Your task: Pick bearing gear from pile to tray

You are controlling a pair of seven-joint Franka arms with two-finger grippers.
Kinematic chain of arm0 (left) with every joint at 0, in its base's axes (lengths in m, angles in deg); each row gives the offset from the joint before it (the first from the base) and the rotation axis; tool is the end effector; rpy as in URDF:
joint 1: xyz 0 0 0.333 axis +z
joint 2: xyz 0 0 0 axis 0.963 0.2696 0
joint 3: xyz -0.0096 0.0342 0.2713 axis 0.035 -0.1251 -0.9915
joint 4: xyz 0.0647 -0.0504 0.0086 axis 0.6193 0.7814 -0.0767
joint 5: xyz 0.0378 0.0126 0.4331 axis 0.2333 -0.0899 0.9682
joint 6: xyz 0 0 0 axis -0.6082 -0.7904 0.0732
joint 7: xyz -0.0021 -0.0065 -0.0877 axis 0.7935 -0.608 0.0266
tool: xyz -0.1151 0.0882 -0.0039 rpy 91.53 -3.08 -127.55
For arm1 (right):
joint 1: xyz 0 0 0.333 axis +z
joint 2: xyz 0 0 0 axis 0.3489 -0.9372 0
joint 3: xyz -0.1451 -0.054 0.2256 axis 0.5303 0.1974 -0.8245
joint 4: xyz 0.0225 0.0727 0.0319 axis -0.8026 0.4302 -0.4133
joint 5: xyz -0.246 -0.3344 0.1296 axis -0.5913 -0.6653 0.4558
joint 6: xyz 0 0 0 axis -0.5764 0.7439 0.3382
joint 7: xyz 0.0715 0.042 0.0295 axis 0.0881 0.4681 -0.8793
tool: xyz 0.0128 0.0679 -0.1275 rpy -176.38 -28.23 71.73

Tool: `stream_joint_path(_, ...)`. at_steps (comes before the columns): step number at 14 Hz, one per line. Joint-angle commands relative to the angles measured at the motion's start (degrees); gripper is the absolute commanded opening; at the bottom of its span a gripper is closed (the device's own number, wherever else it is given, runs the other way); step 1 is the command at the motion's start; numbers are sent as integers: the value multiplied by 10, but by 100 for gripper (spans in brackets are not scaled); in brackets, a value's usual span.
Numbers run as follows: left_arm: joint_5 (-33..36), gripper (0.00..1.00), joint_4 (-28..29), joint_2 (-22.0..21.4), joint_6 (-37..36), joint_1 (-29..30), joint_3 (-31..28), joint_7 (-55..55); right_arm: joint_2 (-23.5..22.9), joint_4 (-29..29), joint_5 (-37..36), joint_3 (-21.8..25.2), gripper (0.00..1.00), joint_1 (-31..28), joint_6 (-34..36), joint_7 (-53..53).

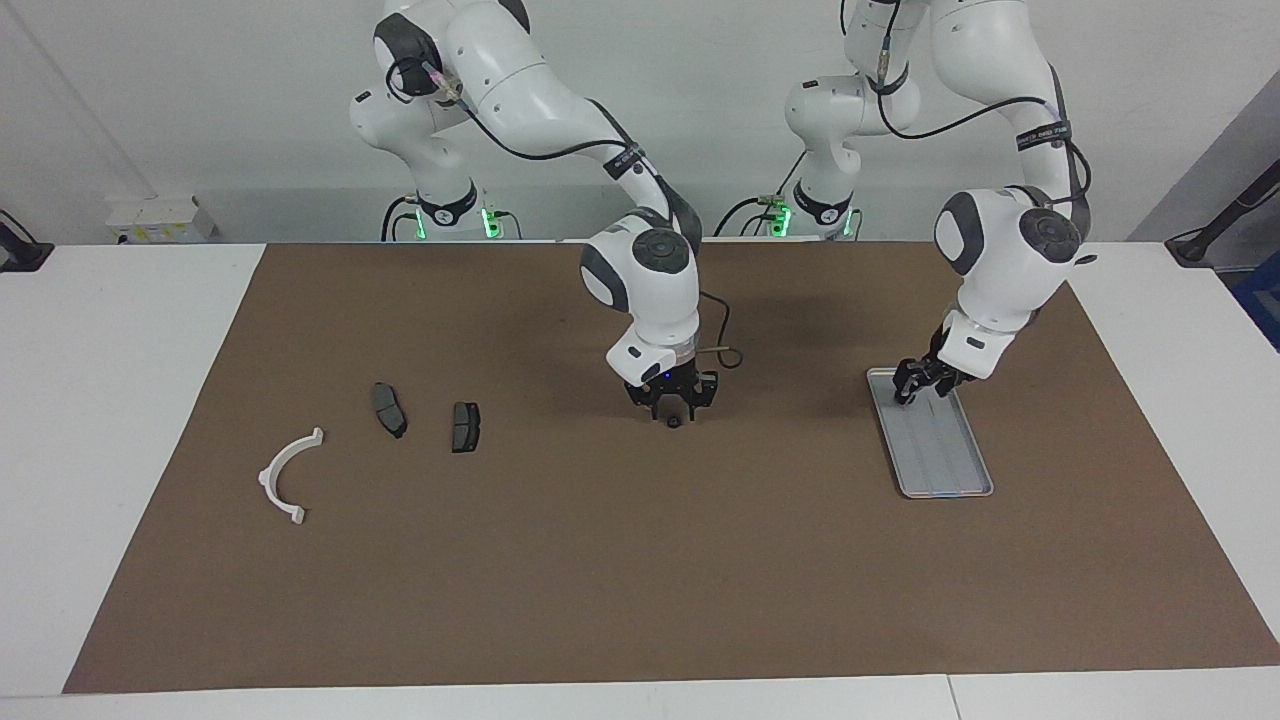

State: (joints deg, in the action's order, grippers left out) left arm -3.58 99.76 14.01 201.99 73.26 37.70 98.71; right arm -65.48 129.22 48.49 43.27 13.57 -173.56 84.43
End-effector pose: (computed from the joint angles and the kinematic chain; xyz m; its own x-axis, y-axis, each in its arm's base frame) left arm 0.5970 -0.0302 0.2670 0.9879 0.1545 0.0135 0.1538 -0.9871 0.0446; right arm 0.5686 0.4336 0.2142 0.9857 -0.1426 0.0897 -0.1326 -0.9852 -0.1088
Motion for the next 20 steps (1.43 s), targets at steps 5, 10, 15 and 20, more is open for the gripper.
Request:
stream_joint_path(5, -10, 79, -59, 30, -15, -116, -2, 220, 68, -43, 5, -6, 100, -130, 93, -210)
stream_joint_path(10, -3, 82, -85, 41, -25, -206, -3, 337, 120, -44, 6, -6, 100, -287, 181, -537)
stream_joint_path(15, 47, 82, -289, 179, -131, -299, -3, 502, 237, -41, 7, -2, 100, -335, 359, -524)
stream_joint_path(20, 65, 82, -251, 209, -74, -356, -9, 567, 286, -18, 7, 0, 100, -340, 472, -449)
